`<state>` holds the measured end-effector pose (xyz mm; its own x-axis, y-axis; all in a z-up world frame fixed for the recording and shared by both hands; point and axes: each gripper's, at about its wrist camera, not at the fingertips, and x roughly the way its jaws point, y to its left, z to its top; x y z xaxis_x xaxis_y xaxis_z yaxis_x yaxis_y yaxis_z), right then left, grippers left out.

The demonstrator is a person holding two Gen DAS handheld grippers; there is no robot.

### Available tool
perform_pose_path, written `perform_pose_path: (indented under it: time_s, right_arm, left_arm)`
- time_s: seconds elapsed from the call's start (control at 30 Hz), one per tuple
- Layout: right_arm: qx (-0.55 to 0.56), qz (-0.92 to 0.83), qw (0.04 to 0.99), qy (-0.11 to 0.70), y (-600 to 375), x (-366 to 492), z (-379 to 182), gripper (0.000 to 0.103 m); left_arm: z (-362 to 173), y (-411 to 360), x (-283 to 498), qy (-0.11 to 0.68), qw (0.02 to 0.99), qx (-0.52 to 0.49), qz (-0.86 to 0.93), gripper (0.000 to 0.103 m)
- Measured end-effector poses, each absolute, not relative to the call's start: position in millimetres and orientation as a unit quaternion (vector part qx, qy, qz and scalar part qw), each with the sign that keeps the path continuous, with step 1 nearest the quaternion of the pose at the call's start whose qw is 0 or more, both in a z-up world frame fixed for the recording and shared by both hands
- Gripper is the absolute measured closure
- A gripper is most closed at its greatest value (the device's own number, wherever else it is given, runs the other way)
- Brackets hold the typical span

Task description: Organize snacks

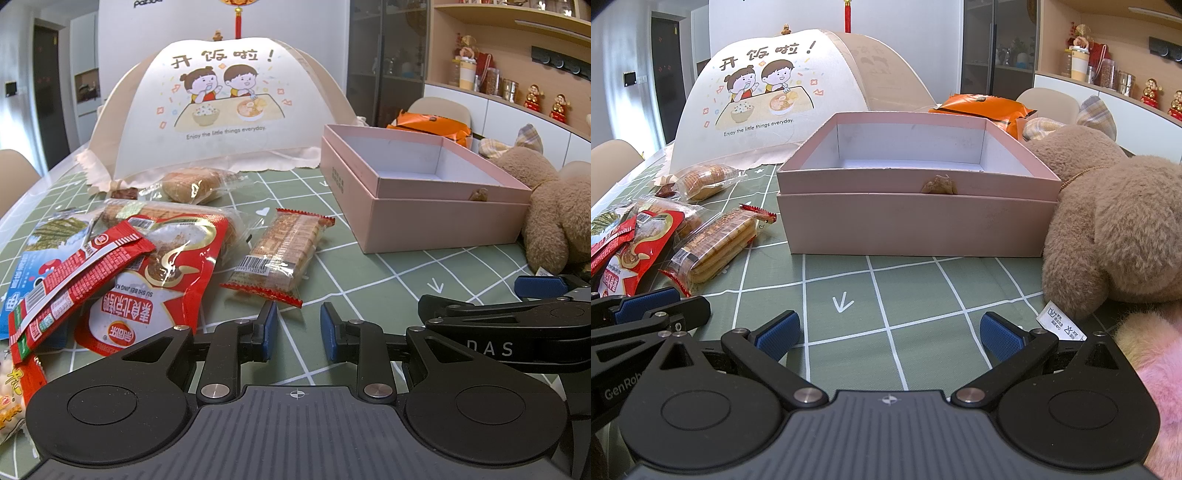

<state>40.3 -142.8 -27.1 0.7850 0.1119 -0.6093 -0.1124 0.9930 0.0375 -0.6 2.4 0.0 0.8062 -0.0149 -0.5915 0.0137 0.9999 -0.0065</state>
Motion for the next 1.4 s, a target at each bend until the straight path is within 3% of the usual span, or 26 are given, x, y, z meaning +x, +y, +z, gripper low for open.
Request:
perform_pose_path:
  time_s: [0.73, 0.9, 1.1, 1.2, 1.4]
  right_arm:
    - [-0.001, 0.06, 0.945, 0.323, -139.6, 39.8, -33.3, 0.0]
    - [-0.023, 0.102, 0.912, 0.396, -142.0, 57.6, -21.4, 0.0]
    - [-0.057, 0.135, 0.867, 0.477, -137.9, 67.3, -12.8, 0.0]
    - [-0.087, 0.176, 0.827, 0.527, -113.7, 74.5, 6.0, 0.017]
    - [-0.12, 0.267, 0.875, 0.386, -20.5, 90.5, 100.2, 0.01]
  left_arm:
    - [-0.1, 2.9, -0.5, 0.311, 0.95, 0.003, -0.006, 0.072]
    - [4.3, 8.2, -8.1, 0.323, 0.946, -0.01, -0.026, 0.073]
    - [36.3, 58.9, -26.4, 0.351, 0.93, -0.107, -0.027, 0.072]
    - [61.3, 110.3, -39.1, 0.345, 0.923, -0.168, 0.01, 0.073]
    - [71.6, 221.8, -46.7, 0.351, 0.896, -0.254, 0.099, 0.073]
